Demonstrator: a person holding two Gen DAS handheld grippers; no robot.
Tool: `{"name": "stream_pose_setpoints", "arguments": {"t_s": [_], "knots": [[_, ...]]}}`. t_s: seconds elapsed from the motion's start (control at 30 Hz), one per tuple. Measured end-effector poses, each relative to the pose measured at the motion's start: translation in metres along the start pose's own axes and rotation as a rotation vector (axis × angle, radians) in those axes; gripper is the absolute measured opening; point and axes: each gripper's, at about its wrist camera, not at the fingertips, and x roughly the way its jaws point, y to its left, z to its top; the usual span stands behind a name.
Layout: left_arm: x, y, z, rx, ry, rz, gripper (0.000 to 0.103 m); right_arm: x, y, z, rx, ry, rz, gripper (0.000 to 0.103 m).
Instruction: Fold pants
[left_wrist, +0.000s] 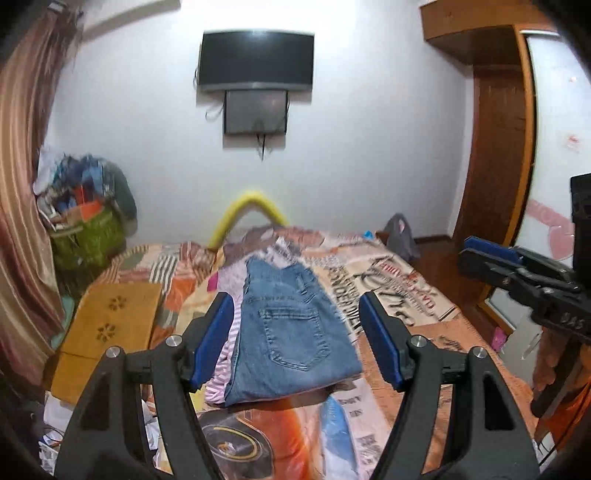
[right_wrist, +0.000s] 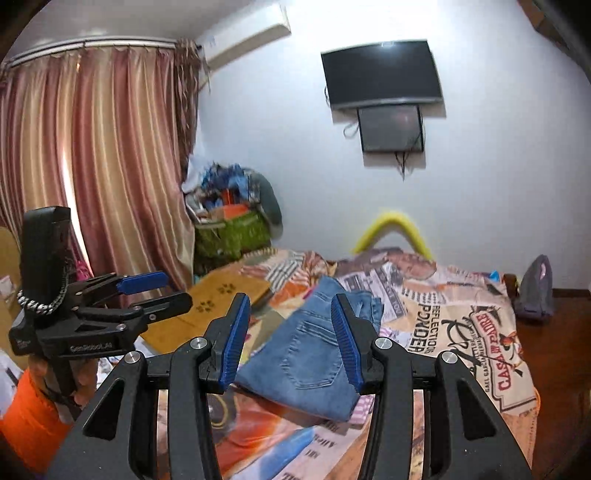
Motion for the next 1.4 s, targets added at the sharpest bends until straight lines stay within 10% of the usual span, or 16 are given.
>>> {"name": "stream_pose_setpoints", "arguments": {"t_s": [0.43,1.0,1.4], "knots": [[-0.146,-0.043,-0.036,0.001,-0.245,0.11,0.085,-0.106,0.047,-0.027,-0.014,-0.182,-0.057,0.051],[-0.162,-0.061,-0.063,0.002,-0.286,0.109,0.103,-0.117,0.054,-0.044,-0.022,-0.24,-0.142,0.096],[-0.156,-0.058,-0.069,-0.011,-0.272,0.105,0.103,-0.119,0.053,-0.056,-0.029,-0.222,-0.175,0.102]]}}
